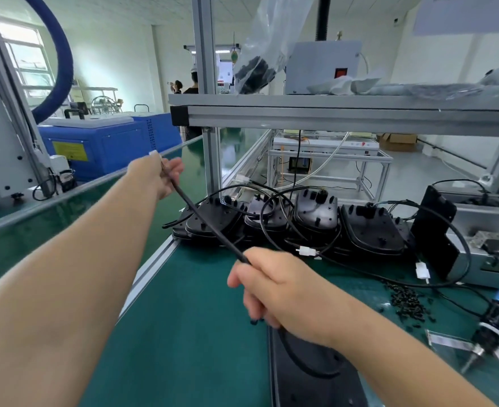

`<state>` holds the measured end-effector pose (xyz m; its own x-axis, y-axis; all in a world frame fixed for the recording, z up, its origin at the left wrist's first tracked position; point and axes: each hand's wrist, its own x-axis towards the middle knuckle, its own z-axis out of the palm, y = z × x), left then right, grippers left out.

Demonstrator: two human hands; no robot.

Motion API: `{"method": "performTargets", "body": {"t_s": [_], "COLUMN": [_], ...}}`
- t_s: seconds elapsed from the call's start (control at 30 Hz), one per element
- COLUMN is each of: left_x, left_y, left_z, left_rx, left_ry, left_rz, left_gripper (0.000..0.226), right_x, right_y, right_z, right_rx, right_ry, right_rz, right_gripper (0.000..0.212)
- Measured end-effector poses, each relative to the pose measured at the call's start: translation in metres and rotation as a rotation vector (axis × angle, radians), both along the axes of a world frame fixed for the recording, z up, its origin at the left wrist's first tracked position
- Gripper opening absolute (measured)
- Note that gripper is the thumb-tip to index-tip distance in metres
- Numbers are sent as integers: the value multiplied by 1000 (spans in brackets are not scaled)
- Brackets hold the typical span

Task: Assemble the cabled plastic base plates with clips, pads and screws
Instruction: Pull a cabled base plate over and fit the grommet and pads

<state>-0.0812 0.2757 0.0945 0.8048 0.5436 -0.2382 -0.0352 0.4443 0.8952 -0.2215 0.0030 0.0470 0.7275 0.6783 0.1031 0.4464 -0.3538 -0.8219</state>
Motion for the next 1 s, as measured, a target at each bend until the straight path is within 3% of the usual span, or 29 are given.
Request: {"method": "performTargets", "body": {"t_s": [0.1,0.27,0.43,0.53,0.6,0.77,0.87,1.0], "left_x": [-12,-31,-42,-44,-46,-44,-39,-30], "left_y": [-17,-44,-29,-17,-23,-58,-62,-52], "left_z": [-25,-51,-62,-62,-62,-59,-53,-41], "left_rx": [-1,-262,-459,-424,-366,-197,-160,-126], "left_ry": [70,-1,-54,-58,-56,-59,-38,41], "left_rz": [-131,-267,-70,6,-90,-342,-290,-210], "left_gripper": [38,41,34,36,36,37,41,38], "right_x": [7,25,25,21,21,31,35,31], "right_y": [-6,0,-6,-10,-1,42,63,78], "right_z": [-8,-17,-36,-37,-30,-8,-6,-15], "right_rx": [121,200,73,3,59,286,353,160], "right_ry": [186,411,367,309,360,545,460,61], "right_rz": [-66,-206,-141,-76,-90,-2,-103,-245], "right_gripper": [26,30,26,21,14,33,29,29]}}
